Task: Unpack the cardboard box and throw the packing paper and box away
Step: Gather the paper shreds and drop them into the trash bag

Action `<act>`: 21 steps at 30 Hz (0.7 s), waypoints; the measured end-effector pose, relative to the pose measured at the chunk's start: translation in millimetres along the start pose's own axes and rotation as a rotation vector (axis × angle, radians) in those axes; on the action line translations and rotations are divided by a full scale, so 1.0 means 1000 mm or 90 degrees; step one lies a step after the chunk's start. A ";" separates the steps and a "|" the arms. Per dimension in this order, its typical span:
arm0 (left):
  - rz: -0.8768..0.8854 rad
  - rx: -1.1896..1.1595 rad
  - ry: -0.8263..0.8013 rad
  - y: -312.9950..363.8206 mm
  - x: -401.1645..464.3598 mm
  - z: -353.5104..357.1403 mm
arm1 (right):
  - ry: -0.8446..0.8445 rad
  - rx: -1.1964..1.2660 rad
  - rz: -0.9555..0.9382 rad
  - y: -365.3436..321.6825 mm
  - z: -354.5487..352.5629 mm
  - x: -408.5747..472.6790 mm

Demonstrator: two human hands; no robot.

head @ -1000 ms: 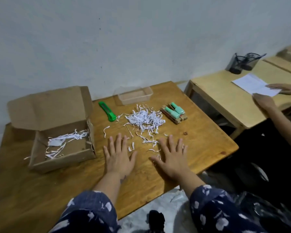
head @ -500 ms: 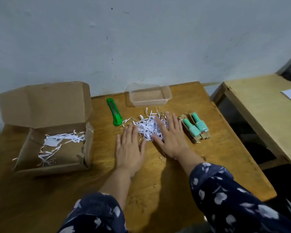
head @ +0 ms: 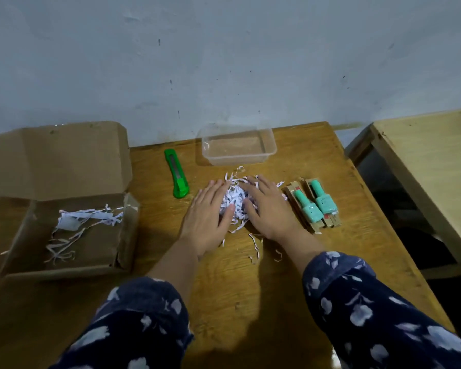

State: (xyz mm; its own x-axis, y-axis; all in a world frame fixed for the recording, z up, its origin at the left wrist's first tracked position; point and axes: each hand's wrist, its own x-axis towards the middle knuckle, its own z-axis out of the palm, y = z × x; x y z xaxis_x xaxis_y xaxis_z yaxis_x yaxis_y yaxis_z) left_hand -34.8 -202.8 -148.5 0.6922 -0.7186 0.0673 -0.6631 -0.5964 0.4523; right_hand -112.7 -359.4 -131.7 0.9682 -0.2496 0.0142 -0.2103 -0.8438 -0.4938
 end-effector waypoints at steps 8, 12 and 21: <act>0.048 -0.019 -0.054 0.007 -0.048 -0.004 | 0.058 0.105 0.010 -0.015 0.012 -0.062; 0.079 -0.001 -0.074 0.001 -0.067 -0.012 | 0.085 0.159 0.022 -0.025 0.003 -0.083; 0.070 -0.069 -0.073 0.009 -0.073 -0.016 | 0.023 -0.090 0.080 -0.022 0.009 -0.117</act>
State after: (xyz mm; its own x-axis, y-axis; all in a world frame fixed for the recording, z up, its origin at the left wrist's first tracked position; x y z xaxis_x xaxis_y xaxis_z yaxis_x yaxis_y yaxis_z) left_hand -86.8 -150.3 -134.9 0.5759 -0.8172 0.0236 -0.6948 -0.4741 0.5408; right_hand -220.3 -307.2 -130.0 0.9283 -0.3716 -0.0080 -0.3484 -0.8624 -0.3672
